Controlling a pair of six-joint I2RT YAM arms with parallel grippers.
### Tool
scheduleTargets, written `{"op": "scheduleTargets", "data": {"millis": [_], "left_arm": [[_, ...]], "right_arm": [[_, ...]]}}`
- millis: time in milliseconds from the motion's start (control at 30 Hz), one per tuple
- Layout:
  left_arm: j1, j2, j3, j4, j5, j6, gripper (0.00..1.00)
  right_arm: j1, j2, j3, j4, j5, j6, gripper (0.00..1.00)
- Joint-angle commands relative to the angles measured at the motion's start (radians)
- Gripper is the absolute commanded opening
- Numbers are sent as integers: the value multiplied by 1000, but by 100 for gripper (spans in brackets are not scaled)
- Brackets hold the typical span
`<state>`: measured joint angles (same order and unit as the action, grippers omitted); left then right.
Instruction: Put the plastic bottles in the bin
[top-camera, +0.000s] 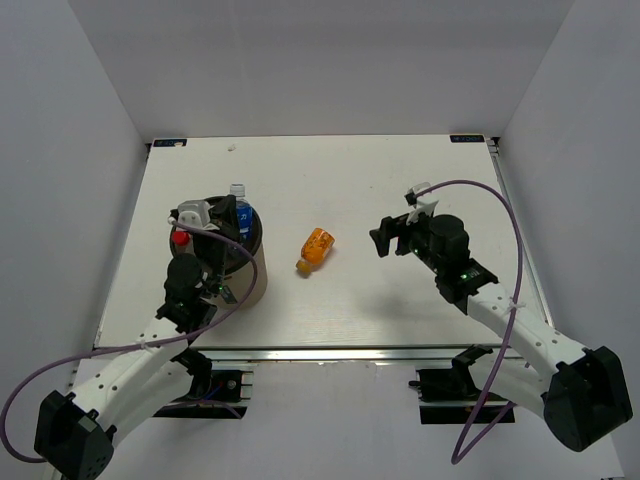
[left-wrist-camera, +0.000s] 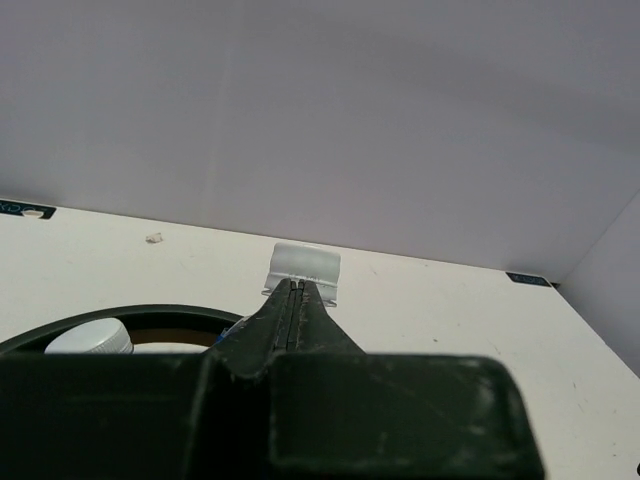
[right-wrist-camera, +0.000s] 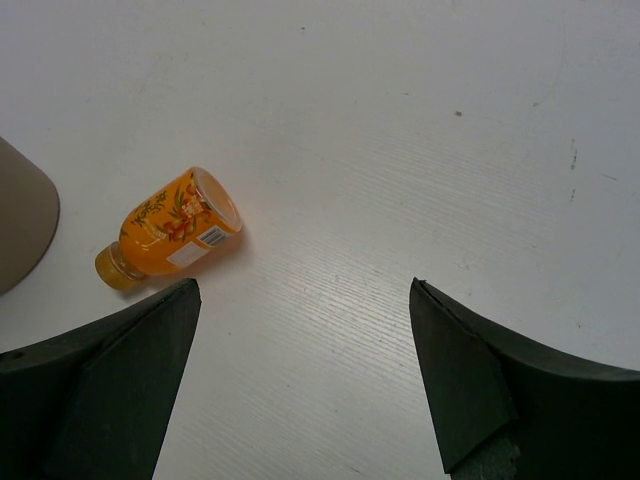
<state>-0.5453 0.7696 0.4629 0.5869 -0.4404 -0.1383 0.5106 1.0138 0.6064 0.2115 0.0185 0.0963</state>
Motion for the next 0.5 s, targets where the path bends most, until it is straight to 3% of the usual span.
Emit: {"op": "scheduleTargets", "data": {"millis": [0,167,467], "left_arm": [[-1,3,-33,-32,9,-15,0],[-1,-24,-47,-18,-3,-47,0],[-1,-194,55,-304,49,-142,3]], "right_arm": [[-6,0,49,42,-9,-12,89],[-6,12,53,43,-48,-9,89],[0,89,122,-20,-140,18,89]]}}
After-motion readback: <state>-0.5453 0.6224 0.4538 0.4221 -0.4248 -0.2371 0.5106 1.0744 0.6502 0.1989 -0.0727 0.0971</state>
